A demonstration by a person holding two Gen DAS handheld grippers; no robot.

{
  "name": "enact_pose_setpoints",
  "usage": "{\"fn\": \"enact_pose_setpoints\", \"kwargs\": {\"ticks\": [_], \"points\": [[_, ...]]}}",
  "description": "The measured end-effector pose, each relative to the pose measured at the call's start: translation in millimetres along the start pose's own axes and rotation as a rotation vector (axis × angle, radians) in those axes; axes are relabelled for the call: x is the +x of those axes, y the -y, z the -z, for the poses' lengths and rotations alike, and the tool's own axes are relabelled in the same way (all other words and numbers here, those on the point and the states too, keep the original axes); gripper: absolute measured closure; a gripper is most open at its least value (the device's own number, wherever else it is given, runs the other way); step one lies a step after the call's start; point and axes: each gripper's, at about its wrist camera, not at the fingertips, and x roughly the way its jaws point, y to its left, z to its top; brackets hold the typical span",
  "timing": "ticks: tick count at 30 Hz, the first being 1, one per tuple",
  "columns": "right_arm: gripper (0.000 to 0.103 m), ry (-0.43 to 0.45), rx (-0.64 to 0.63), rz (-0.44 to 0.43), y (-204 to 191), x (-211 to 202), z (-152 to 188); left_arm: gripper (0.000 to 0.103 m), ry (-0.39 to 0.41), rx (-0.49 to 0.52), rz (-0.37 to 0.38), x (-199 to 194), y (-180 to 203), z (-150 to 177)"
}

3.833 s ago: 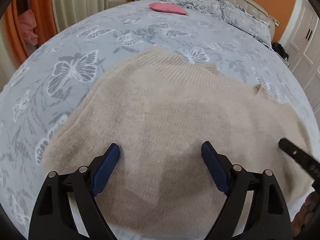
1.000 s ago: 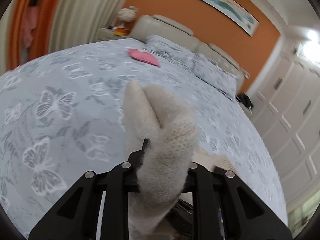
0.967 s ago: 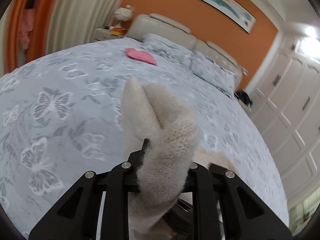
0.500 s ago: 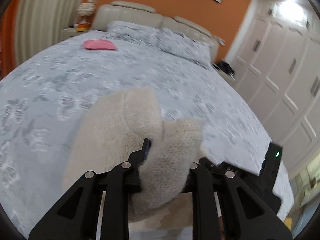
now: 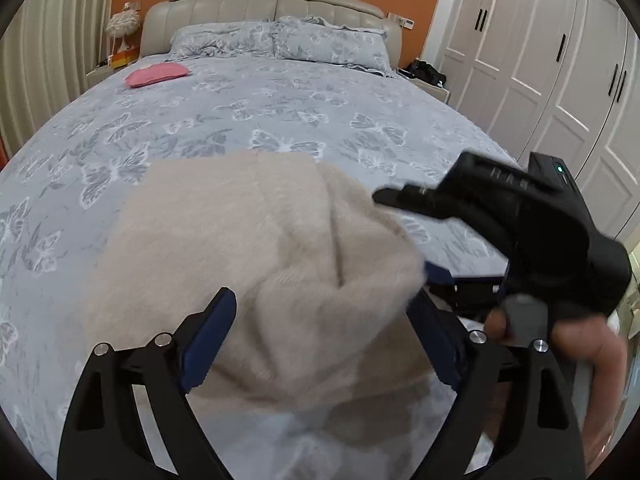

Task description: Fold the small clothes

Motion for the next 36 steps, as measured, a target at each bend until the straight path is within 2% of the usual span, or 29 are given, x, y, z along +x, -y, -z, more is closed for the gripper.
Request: {"fn": "enact_pose_setpoints", "kwargs": {"ticks": [3,4,7,8,10,13,15,16,18,19,21,22,23,24,25,26,27,28,29,30,31,32,33,35,36], "points": [[0.027,-0.025,-0.033,-0.015,-12.1,8.8,4.1,0.02,-0.013,-0.029,0.014,2.9,-9.7,6.6],[0.026,-0.027,-0.052,0.006,-19.7,14.0,4.2,0.028,-0.02,-0.029,0.016,4.3,-10.1,8.2],[0.026,-0.008,-0.103,0.043,-32.4,17.0,5.4,0.068,-0.035,-0.004,0.044,4.7,-10.9,10.4],[0.026,-0.013,-0.119,0.022,-36.7,17.8,5.7,0.073,-0.048,-0.014,0.067,6.2,-13.9,10.8],[0.026,-0.063,-0.136,-0.013,-39.3,23.4,8.8,0.077,-0.054,-0.05,0.096,5.1,-22.5,11.2],[0.028,-0.147,-0.147,0.058,-39.6,46.8,16.9,0.08,-0.048,-0.067,0.12,-0.3,-31.2,13.5],[0.061,-0.111,-0.162,0.049,-47.1,55.7,21.9,0.081,-0.046,-0.062,0.129,-5.1,-33.1,16.3],[0.087,-0.082,-0.176,0.028,-51.8,55.3,22.7,0.082,-0.044,-0.057,0.132,-7.3,-33.1,17.8],[0.089,0.035,-0.287,0.01,-77.2,40.4,27.5,0.083,0.016,-0.036,0.145,-23.7,-31.0,15.7],[0.089,0.112,-0.391,-0.022,-99.1,23.1,33.5,0.083,0.054,-0.02,0.159,-32.6,-28.4,12.0],[0.09,0.205,-0.517,-0.055,-123.5,-0.4,38.4,0.083,0.156,0.047,0.173,-56.0,-13.6,1.5],[0.089,0.232,-0.531,-0.024,-123.4,-8.1,36.1,0.082,0.155,0.073,0.172,-55.7,-3.0,-3.0],[0.084,0.235,-0.511,0.024,-115.7,-8.3,30.9,0.081,0.112,0.08,0.173,-46.3,3.6,-4.2],[0.079,0.213,-0.452,0.102,-96.4,-5.0,22.4,0.081,0.023,0.093,0.179,-26.1,11.5,-2.9],[0.078,0.166,-0.377,0.18,-72.6,2.6,14.4,0.08,-0.041,0.092,0.182,-9.6,14.6,0.2],[0.078,0.084,-0.264,0.286,-40.6,14.8,5.8,0.08,-0.132,0.051,0.183,15.1,13.4,8.0],[0.078,0.021,-0.168,0.29,-18.3,19.8,0.7,0.08,-0.188,0.021,0.183,28.3,11.2,13.7],[0.078,0.021,-0.134,0.241,-12.9,18.0,-1.2,0.08,-0.199,-0.008,0.196,32.4,8.3,18.1],[0.077,0.033,-0.116,0.176,-13.5,11.4,-3.4,0.079,-0.162,-0.017,0.202,26.8,6.8,20.6],[0.074,0.048,-0.126,0.15,-18.4,6.0,-5.1,0.078,-0.138,0.0,0.193,21.8,8.1,21.4],[0.059,0.082,-0.146,0.117,-25.0,0.6,-6.0,0.078,-0.121,0.023,0.182,17.8,9.7,22.3],[0.038,0.096,-0.149,0.098,-26.4,-2.1,-6.8,0.077,-0.117,0.023,0.182,15.8,9.7,23.4],[0.033,0.102,-0.134,0.081,-26.7,-0.2,-6.7,0.076,-0.115,0.014,0.191,14.3,8.5,24.1],[0.036,0.081,-0.134,0.096,-25.5,7.4,-3.6,0.072,-0.114,-0.011,0.22,9.8,6.8,25.8],[0.047,0.077,-0.155,0.108,-26.6,12.7,-1.3,0.069,-0.113,-0.016,0.225,7.8,6.9,26.1]]}}
